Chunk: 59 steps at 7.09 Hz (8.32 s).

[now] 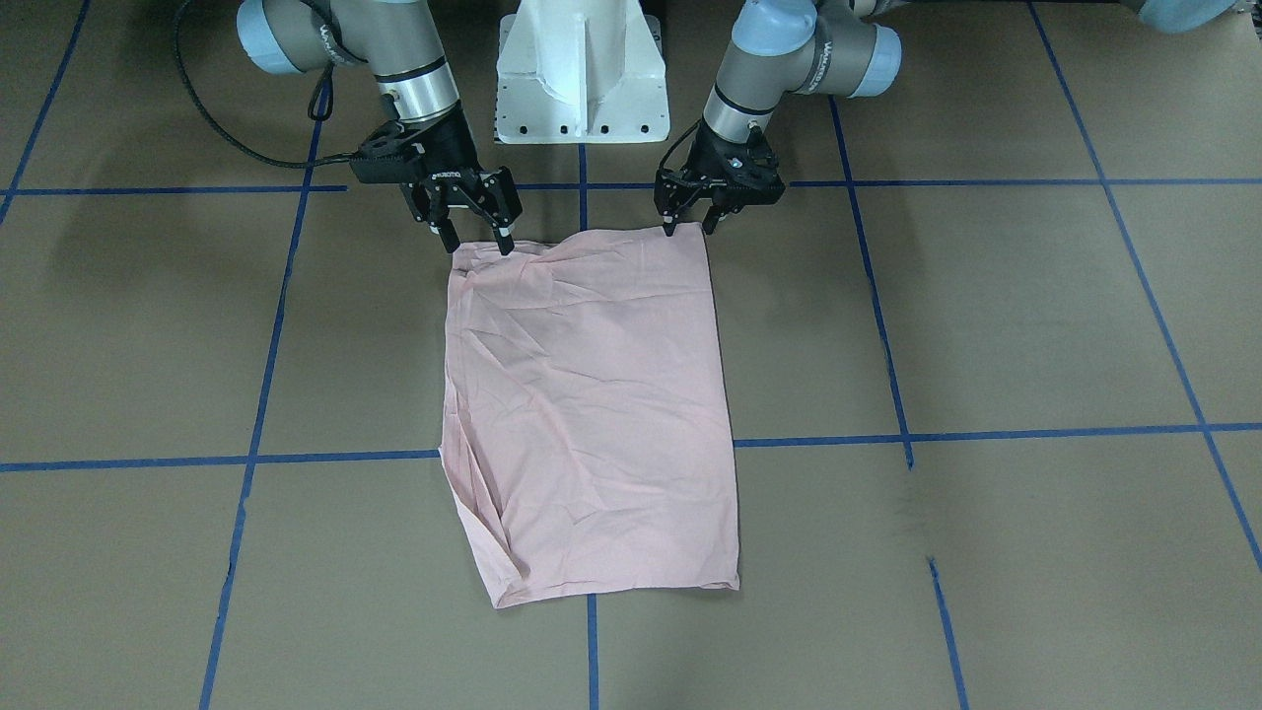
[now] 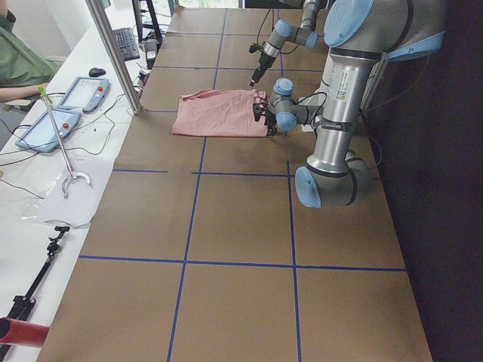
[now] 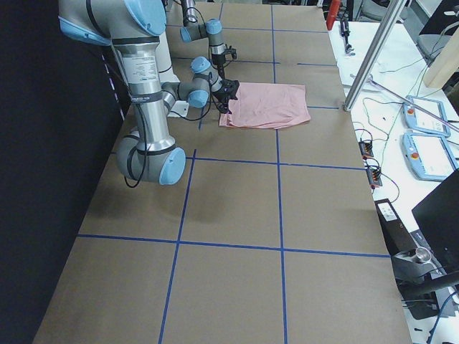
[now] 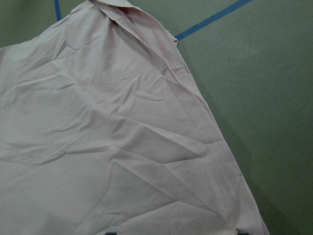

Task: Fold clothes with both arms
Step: 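Close both grippers on the near edge corners, adjusting the right grip, then lift the near edge with both grippers and fold it farther from the robot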

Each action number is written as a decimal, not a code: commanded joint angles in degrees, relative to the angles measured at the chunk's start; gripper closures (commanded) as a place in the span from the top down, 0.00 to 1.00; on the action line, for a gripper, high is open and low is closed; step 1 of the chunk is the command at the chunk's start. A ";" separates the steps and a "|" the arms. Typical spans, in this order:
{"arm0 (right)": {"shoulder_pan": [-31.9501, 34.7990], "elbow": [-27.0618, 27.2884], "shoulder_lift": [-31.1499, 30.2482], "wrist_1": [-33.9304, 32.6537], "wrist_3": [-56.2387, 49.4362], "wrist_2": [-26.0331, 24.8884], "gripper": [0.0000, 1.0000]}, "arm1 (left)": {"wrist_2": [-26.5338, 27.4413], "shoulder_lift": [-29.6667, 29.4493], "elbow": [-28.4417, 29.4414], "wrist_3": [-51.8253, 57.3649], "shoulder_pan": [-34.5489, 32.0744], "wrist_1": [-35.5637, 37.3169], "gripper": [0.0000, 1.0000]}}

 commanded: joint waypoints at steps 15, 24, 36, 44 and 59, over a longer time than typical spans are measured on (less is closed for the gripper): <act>-4.72 -4.39 8.11 -18.65 11.32 -2.38 0.62 | 0.09 -1.02 -0.42 0.04 0.63 -0.01 0.00; -5.60 -9.50 11.28 -20.76 11.69 -0.45 0.00 | 0.17 -1.03 -0.60 0.04 0.54 -0.09 0.00; -5.42 10.45 11.27 -36.07 10.90 1.13 0.00 | -0.79 -1.02 -22.75 1.19 0.10 22.05 0.00; 6.32 -4.35 21.62 -32.30 1.24 2.18 0.00 | -5.80 -9.81 -9.78 17.44 -16.48 23.94 0.00; 8.92 -30.59 30.88 -14.26 -25.27 8.09 1.00 | -10.81 -9.37 12.59 34.94 -25.30 0.70 1.00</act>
